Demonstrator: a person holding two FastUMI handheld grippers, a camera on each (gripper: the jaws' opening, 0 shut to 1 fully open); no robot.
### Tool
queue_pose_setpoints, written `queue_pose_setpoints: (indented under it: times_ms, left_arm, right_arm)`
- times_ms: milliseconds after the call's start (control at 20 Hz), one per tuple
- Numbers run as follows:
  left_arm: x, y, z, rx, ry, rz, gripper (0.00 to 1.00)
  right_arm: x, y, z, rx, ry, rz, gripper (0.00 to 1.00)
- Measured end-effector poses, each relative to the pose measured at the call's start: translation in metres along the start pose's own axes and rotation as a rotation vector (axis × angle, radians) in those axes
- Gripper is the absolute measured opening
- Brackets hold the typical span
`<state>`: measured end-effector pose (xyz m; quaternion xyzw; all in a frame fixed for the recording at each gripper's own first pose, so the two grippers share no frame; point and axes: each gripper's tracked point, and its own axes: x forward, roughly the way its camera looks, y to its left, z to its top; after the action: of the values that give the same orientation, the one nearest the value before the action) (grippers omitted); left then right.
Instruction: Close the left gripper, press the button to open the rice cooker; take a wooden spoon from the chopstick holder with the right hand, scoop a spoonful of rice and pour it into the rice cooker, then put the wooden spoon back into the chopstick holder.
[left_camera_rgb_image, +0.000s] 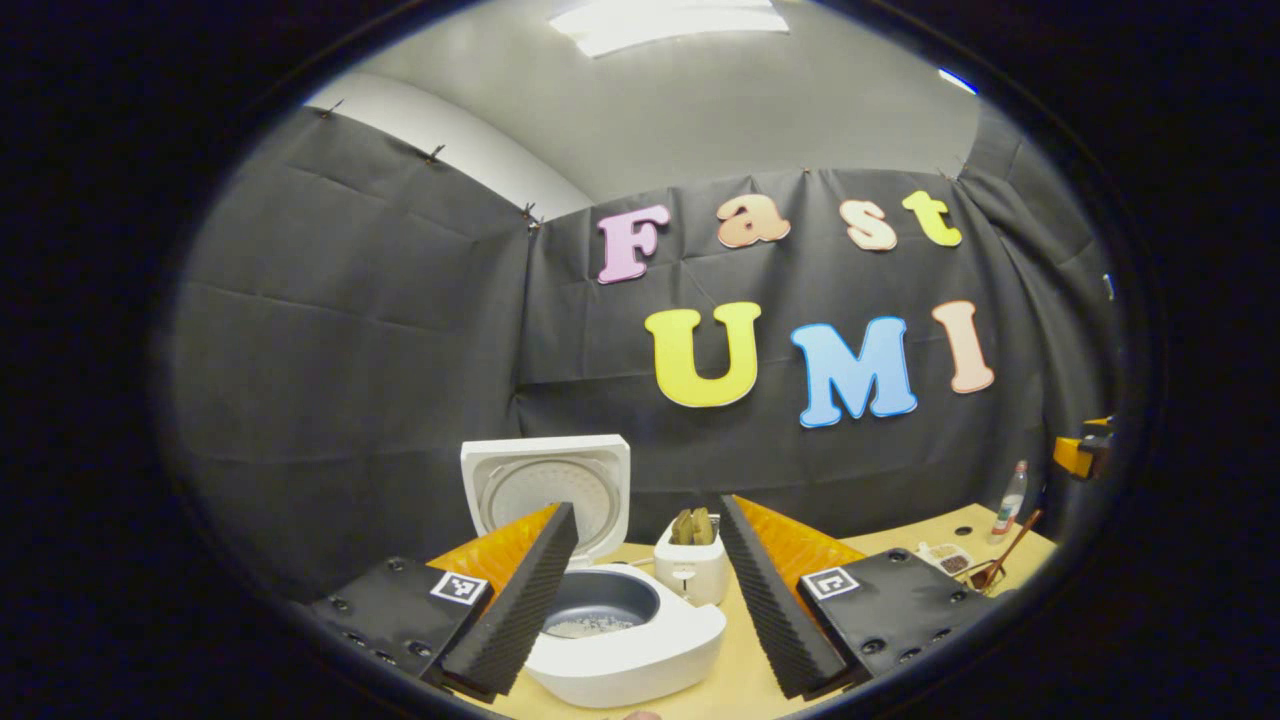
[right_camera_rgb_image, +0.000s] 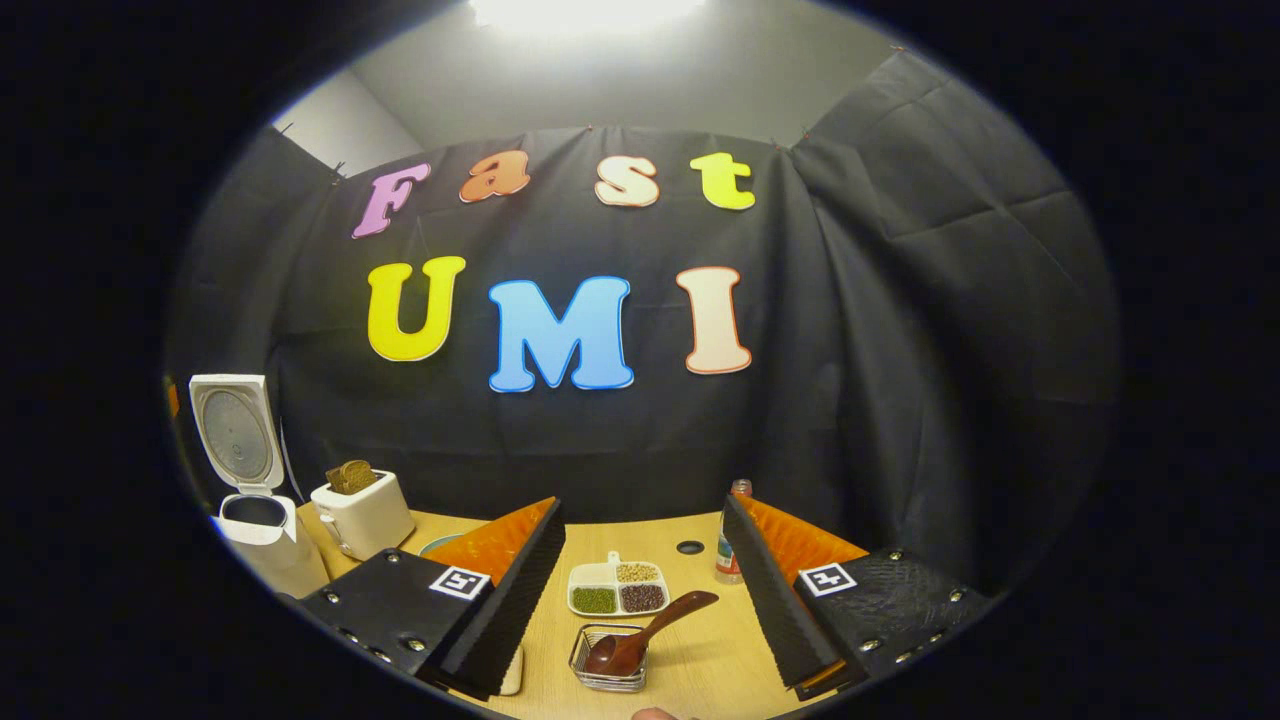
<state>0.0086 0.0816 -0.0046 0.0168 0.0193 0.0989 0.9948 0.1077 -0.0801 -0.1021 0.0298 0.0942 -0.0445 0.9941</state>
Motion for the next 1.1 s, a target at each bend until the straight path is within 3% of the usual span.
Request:
queue_pose_setpoints:
  times_ms: [100,150,200,600,650,700,900,1100]
  left_arm:
    - [-0.009,-0.002,0.001,0.017,-0.001,0.000,1.00]
    - [-0.013,-0.002,0.003,0.026,-0.002,0.002,0.95]
    - [-0.016,-0.001,0.004,0.034,-0.005,0.006,1.00]
    - [-0.030,0.019,0.004,0.058,0.013,0.076,0.98]
    - [-0.032,0.022,0.003,0.064,0.016,0.084,0.94]
    - [-0.033,0.025,0.003,0.070,0.019,0.091,1.00]
    - [-0.038,0.028,-0.001,0.079,0.038,0.107,0.98]
    - [-0.043,0.036,-0.003,0.083,0.056,0.127,0.98]
  right_arm:
    - [0.015,-0.005,-0.014,0.029,0.041,-0.005,0.97]
    - [0.022,-0.008,-0.023,0.040,0.062,-0.008,0.97]
    - [0.029,-0.010,-0.032,0.050,0.085,-0.013,0.97]
    - [0.064,-0.032,-0.098,0.060,0.233,-0.073,0.97]
    - [0.066,-0.033,-0.107,0.071,0.255,-0.076,0.97]
    - [0.070,-0.034,-0.115,0.086,0.277,-0.079,0.97]
    - [0.074,-0.031,-0.154,0.163,0.384,-0.085,0.97]
    - [0.074,-0.023,-0.180,0.231,0.460,-0.071,0.82]
